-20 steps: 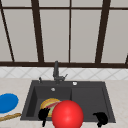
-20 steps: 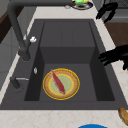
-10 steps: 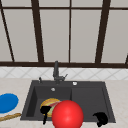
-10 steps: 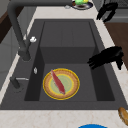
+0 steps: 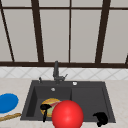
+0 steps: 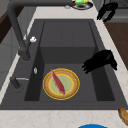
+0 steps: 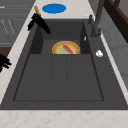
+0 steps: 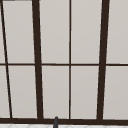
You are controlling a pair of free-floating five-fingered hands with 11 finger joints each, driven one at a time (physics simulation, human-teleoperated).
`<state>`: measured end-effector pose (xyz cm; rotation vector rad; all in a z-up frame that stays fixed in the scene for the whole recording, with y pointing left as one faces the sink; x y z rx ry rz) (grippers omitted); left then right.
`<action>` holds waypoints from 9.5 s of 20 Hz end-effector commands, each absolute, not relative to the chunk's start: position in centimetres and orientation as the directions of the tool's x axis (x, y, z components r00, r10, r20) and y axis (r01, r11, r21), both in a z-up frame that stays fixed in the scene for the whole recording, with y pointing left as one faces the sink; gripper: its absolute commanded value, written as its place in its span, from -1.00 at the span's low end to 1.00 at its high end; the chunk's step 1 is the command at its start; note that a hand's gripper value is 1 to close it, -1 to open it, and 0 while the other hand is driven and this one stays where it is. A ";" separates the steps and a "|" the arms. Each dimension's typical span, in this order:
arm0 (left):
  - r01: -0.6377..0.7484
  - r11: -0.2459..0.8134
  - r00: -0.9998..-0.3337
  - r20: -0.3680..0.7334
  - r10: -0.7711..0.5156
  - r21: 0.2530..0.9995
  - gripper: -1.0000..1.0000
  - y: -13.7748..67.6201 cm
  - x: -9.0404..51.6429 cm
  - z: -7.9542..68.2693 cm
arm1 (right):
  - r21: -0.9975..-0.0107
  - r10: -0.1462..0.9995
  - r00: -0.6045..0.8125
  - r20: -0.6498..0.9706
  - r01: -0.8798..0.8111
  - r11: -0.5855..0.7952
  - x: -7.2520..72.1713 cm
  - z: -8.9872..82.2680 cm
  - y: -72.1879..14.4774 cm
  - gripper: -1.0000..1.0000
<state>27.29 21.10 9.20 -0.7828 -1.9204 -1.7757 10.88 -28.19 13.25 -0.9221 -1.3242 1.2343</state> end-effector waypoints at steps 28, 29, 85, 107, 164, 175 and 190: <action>0.520 0.072 -0.854 0.518 0.043 0.851 -1.00 19.7 39.4 4.0 | -0.979 0.972 -0.147 0.186 -0.117 0.170 10.9 13.2 -28.2 0.00; 0.517 0.074 -0.856 0.516 0.038 0.853 -1.00 19.7 39.9 3.7 | -0.979 0.972 -0.147 0.186 -0.117 0.170 10.9 13.2 -28.2 0.00; 0.438 0.080 -0.894 0.425 0.142 0.895 1.00 21.8 45.6 -2.4 | -0.979 0.972 -0.147 0.186 -0.117 0.170 10.9 13.2 -28.2 0.00; 0.469 0.087 -0.883 0.464 0.077 0.879 1.00 28.7 42.3 13.3 | -0.979 0.972 -0.147 0.186 -0.117 0.170 10.9 13.2 -28.2 0.00; 0.452 0.129 -0.892 0.451 0.041 0.882 1.00 61.6 32.7 19.5 | -0.979 0.972 -0.147 0.186 -0.117 0.170 10.9 13.2 -28.2 0.00; 0.457 0.093 -0.889 0.450 0.087 0.885 1.00 62.8 38.1 10.3 | -0.979 0.972 -0.147 0.186 -0.117 0.170 10.9 13.2 -28.2 0.00; 0.522 0.225 -0.851 0.520 0.073 0.823 -1.00 64.3 38.8 16.2 | -0.979 0.972 -0.147 0.186 -0.117 0.170 10.9 13.2 -28.2 0.00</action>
